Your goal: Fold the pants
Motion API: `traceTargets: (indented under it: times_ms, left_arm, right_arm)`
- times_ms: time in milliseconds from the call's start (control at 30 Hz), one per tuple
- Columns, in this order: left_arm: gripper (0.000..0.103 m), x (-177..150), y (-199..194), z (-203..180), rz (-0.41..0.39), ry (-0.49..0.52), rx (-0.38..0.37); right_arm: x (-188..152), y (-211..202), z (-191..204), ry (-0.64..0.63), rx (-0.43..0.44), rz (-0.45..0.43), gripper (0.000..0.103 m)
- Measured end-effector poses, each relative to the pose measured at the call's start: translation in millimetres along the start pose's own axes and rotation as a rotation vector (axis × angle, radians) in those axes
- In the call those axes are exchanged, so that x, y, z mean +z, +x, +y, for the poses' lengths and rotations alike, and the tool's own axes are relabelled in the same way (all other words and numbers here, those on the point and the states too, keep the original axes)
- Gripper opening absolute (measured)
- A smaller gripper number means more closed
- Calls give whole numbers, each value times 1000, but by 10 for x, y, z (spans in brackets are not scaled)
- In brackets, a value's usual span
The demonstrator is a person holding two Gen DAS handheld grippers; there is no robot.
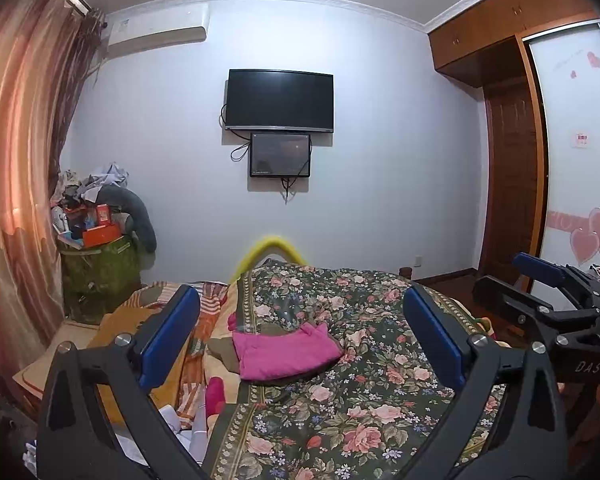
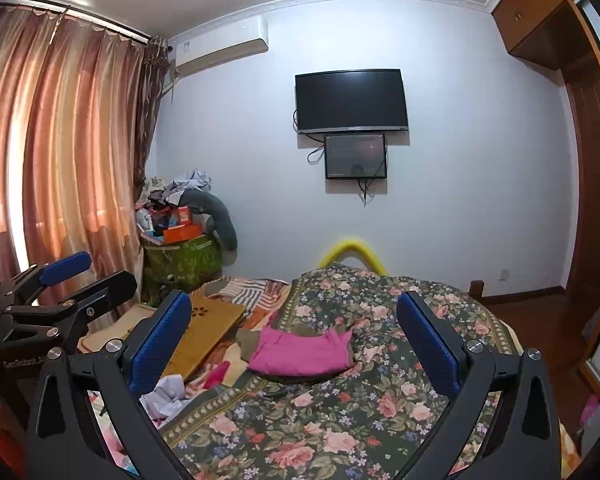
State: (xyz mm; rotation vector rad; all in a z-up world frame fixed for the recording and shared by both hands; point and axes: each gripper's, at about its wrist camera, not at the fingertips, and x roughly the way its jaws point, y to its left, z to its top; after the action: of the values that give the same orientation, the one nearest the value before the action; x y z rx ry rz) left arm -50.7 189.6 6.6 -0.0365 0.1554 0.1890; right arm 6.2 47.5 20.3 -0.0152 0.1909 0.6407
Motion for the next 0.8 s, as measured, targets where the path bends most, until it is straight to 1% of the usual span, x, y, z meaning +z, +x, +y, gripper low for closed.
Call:
traceTargets:
  times_ms: [467,800]
  left_arm:
    - [103,-15,-4,12,-2,-10,6]
    - [103,-33,-9,-41,3,3,14]
  right_arm:
    - [35,-22,22,-4,6,-3,102]
    - [39,-27,25,-7,11,0,102]
